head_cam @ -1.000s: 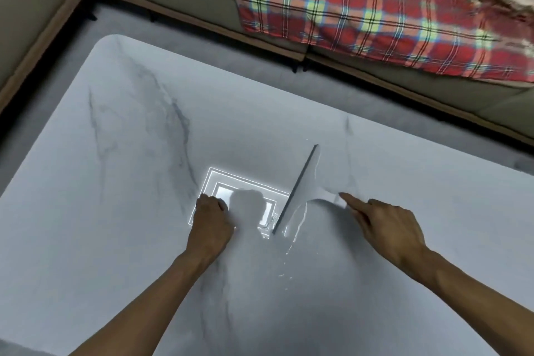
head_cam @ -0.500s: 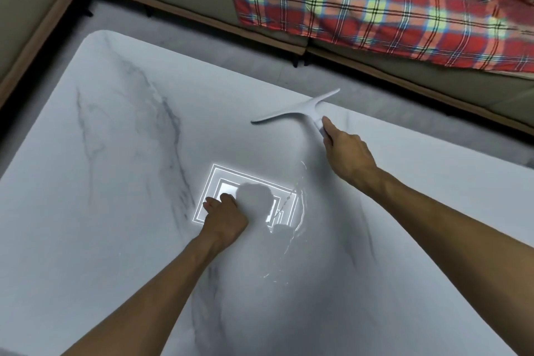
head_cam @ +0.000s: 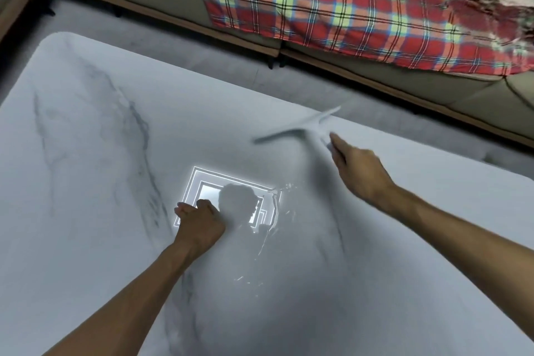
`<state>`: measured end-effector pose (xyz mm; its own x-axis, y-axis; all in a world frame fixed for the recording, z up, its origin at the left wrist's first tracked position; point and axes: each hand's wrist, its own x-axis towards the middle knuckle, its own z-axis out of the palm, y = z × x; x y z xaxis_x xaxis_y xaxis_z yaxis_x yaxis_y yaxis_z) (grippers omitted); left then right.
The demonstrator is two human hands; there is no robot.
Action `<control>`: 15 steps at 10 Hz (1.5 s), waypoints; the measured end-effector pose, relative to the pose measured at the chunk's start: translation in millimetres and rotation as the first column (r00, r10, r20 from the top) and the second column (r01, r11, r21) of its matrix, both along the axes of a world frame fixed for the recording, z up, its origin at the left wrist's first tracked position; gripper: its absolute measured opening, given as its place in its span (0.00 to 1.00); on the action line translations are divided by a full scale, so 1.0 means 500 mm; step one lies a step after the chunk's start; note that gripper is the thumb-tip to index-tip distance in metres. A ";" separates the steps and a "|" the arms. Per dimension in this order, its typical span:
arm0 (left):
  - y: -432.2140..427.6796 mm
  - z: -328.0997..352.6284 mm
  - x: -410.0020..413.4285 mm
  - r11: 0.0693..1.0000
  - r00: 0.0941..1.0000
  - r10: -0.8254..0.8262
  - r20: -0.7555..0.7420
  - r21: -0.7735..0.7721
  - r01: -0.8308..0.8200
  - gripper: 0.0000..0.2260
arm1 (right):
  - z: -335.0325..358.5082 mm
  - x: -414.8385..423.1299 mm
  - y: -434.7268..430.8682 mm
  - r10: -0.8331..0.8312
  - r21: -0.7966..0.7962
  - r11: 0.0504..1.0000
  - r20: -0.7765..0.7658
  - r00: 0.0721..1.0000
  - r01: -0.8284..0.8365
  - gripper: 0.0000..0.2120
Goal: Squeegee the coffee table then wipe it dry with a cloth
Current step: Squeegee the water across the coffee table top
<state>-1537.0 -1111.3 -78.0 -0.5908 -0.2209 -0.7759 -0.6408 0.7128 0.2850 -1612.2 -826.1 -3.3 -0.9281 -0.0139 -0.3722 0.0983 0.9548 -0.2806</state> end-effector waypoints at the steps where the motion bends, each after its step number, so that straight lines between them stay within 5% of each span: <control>1: 0.002 -0.008 -0.001 0.999 1.000 -0.020 0.012 -0.028 0.020 0.20 | -0.031 -0.077 -0.004 -0.089 -0.011 0.996 0.022 0.996 0.089 0.15; 3: 0.006 -0.021 -0.008 0.997 0.998 -0.060 0.031 -0.038 0.062 0.24 | -0.050 -0.004 0.013 -0.132 0.006 0.991 0.065 0.989 0.132 0.18; 6: 0.002 -0.020 -0.011 0.985 0.987 -0.154 0.038 -0.078 0.157 0.22 | 0.037 0.224 0.059 -0.112 0.077 0.993 0.339 0.934 0.092 0.22; 7: 0.002 -0.023 -0.010 1.000 0.999 0.013 -0.038 0.021 -0.012 0.16 | 0.040 0.181 0.077 -0.130 0.067 0.991 0.213 0.968 0.119 0.21; 8: 0.006 -0.056 0.019 0.973 0.969 -0.193 -0.153 0.095 0.209 0.06 | 0.005 0.063 0.094 -0.210 0.025 0.978 0.028 0.977 0.209 0.17; 9: 0.017 -0.045 0.060 0.978 1.000 0.009 0.028 0.208 -0.014 0.12 | -0.022 0.002 0.088 -0.317 -0.007 0.948 0.047 0.947 0.318 0.14; 10: 0.031 -0.064 0.107 0.984 0.984 0.005 -0.179 0.177 0.027 0.19 | -0.055 0.020 0.060 -0.381 0.005 0.924 0.115 0.917 0.383 0.17; 11: 0.035 -0.057 0.115 0.993 0.993 -0.114 0.010 -0.012 0.114 0.32 | -0.054 0.091 0.037 -0.344 0.042 0.939 0.147 0.927 0.341 0.22; 12: 0.057 0.010 0.078 0.998 0.997 -0.062 0.055 0.002 0.062 0.23 | -0.031 0.206 0.015 -0.258 0.089 0.966 0.252 0.933 0.243 0.27; 13: 0.054 0.016 0.080 0.995 0.994 -0.094 0.062 0.036 0.092 0.24 | 0.001 0.258 0.003 -0.240 0.083 0.971 0.358 0.902 0.225 0.27; 15: 0.045 0.012 0.075 0.991 0.989 -0.127 0.074 0.049 0.123 0.25 | 0.021 0.174 0.023 -0.257 0.038 0.966 0.176 0.950 0.255 0.23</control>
